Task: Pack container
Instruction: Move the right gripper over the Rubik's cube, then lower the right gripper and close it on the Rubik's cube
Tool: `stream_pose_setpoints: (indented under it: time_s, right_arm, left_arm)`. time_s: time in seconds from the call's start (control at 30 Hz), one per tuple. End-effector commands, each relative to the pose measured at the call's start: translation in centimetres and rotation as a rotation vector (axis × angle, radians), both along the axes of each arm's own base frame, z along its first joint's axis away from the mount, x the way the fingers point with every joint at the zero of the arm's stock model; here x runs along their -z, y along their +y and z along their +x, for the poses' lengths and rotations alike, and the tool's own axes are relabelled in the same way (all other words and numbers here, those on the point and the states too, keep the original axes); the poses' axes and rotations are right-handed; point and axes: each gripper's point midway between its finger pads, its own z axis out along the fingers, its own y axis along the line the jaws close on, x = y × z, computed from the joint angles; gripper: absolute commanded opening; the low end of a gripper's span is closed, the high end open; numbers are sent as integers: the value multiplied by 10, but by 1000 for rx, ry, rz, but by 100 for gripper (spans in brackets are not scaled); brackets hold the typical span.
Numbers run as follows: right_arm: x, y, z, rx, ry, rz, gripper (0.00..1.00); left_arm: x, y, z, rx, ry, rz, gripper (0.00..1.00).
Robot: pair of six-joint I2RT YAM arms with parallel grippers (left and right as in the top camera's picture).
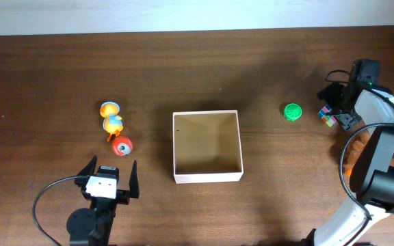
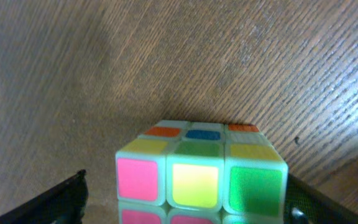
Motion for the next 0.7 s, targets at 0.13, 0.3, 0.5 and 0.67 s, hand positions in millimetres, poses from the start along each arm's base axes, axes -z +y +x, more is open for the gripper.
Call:
stream_pose_setpoints:
  time_s: [0.13,0.3,0.5,0.67]
  right_arm:
    - [-3,-1,8,-9,-16,-19,75]
    - [-3,-1,8,-12,-16,-20,75]
    - [-2,-1,7,-45,-7,-30,71]
    - [-1,0,5,-89,6,-43,65]
  left_arm:
    - [1,0,0,5,-7,15,99]
    - [1,0,0,5,-7,15,99]
    - [1,0,0,5,-7,15,99]
    - [1,0,0,5,-7,15,99]
